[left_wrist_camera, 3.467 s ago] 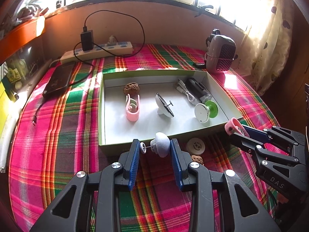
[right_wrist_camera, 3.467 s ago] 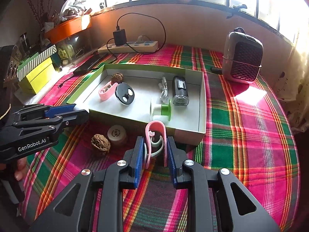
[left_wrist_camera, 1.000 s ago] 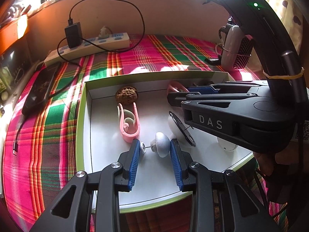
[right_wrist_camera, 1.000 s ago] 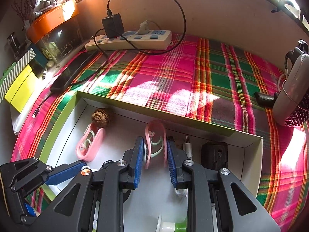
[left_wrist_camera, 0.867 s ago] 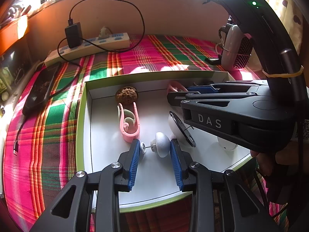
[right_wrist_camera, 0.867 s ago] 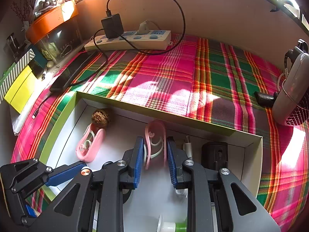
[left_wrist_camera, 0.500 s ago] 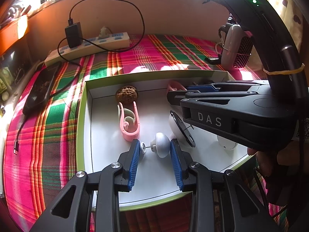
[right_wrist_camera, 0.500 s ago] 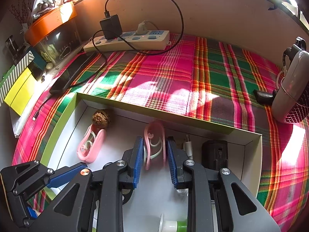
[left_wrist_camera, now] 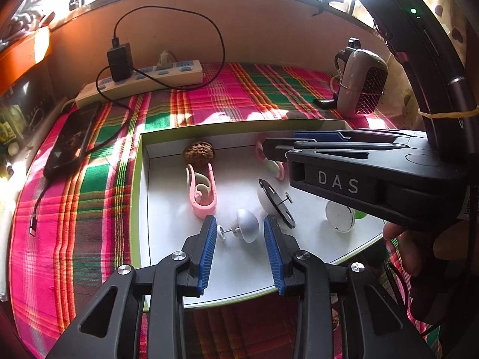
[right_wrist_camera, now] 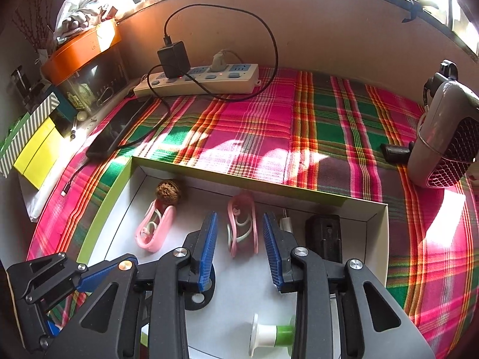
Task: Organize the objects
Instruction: 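Carry the pink clip and the white knob over the box with both grippers, then open the right gripper to drop the pink clip while the left gripper releases the knob, then withdraw both grippers from the box toward the walnut and white jar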
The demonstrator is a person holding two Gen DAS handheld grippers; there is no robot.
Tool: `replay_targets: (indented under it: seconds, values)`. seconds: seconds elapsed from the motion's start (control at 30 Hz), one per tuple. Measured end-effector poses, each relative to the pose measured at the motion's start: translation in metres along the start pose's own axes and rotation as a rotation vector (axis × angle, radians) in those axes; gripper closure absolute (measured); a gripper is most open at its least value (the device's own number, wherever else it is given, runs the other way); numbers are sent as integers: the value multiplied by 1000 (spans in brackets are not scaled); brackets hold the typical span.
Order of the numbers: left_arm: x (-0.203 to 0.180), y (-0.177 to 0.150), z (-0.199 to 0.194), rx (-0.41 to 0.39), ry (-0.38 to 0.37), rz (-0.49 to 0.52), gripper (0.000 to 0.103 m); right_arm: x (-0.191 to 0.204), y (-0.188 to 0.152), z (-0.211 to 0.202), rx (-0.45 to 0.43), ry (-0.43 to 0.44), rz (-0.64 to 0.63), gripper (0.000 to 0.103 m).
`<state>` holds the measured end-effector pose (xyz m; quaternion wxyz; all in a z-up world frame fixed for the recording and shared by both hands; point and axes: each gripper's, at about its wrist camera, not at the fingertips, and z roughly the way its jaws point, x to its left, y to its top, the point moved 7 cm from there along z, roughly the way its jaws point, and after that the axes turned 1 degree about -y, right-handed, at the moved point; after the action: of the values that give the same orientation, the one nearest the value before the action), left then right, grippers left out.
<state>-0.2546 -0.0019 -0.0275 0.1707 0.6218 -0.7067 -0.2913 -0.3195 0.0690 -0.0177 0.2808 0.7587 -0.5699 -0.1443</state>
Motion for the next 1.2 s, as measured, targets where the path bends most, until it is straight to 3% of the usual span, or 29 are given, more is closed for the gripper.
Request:
replay_targets:
  seconds: [0.4,0.87,1.03,1.2]
  values:
    - [-3,-5,-25,-45,18,8,72,-4,-10,-39,-81,3,43,70]
    - [-7,-23,-51,-82,28,8,72,-20,-46,-77,-136,-61,75,70]
    - [-12,-30,-61,-95,6,6,72,-27,-64,-89,-154,-53,109,70]
    - [-23,-43,-63,-78,-63,15,71,-33,-80,-96,-159,-67,122,70]
